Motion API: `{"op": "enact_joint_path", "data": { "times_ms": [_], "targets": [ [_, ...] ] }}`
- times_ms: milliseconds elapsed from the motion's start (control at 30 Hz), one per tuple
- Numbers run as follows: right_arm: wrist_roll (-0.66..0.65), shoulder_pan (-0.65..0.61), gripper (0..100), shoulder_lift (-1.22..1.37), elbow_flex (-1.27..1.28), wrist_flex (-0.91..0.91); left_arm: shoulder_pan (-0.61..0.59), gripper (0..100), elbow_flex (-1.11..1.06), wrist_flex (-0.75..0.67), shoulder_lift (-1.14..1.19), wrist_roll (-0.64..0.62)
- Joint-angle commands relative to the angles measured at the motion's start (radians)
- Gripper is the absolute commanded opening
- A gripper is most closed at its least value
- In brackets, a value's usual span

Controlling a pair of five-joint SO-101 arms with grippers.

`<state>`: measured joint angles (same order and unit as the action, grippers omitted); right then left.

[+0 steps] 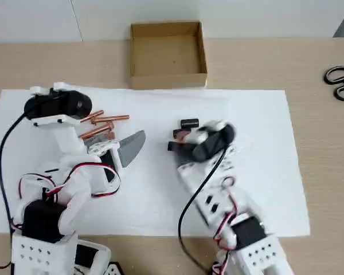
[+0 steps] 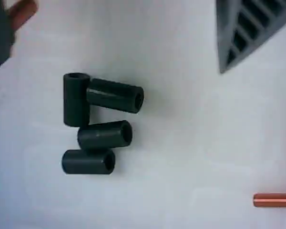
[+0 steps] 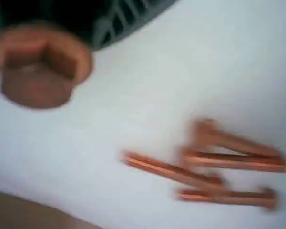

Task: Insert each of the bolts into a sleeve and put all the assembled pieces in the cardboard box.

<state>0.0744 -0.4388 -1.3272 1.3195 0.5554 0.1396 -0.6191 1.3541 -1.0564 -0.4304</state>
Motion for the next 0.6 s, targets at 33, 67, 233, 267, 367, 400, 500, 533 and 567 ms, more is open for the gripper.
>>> {"op": "enact_joint_path", "data": {
  "times_ms": [33, 67, 233, 267, 367, 400, 500, 533, 567],
  "targets": [
    [0.005, 0.186, 0.4, 0.242, -0.387, 0.125, -0.008, 30, 0.012, 0.012, -0.003, 0.008],
    [0.005, 0.205, 0.4, 0.314, -0.473, 0.131, -0.008, 30, 0.012, 0.011, -0.003, 0.006],
    [0.005, 0.228, 0.4, 0.713, -0.862, 0.058, -0.008, 30, 0.012, 0.015, -0.003, 0.006],
    [0.005, 0.228, 0.4, 0.794, -0.921, 0.018, -0.008, 30, 0.010, 0.020, -0.003, 0.006],
    [0.006, 0.225, 0.4, 1.030, -1.074, -0.142, -0.008, 30, 0.010, 0.046, -0.003, 0.006],
    [0.006, 0.223, 0.4, 1.106, -1.117, -0.205, -0.008, 30, 0.010, 0.058, -0.003, 0.006],
    [0.006, 0.223, 0.4, 1.328, -1.240, -0.381, -0.008, 30, 0.010, 0.081, -0.003, 0.006],
    [0.006, 0.223, 0.4, 1.400, -1.283, -0.427, -0.008, 30, 0.010, 0.087, -0.003, 0.006],
    [0.006, 0.223, 0.4, 1.466, -1.326, -0.461, -0.008, 30, 0.010, 0.095, -0.003, 0.006]
  ]
}}
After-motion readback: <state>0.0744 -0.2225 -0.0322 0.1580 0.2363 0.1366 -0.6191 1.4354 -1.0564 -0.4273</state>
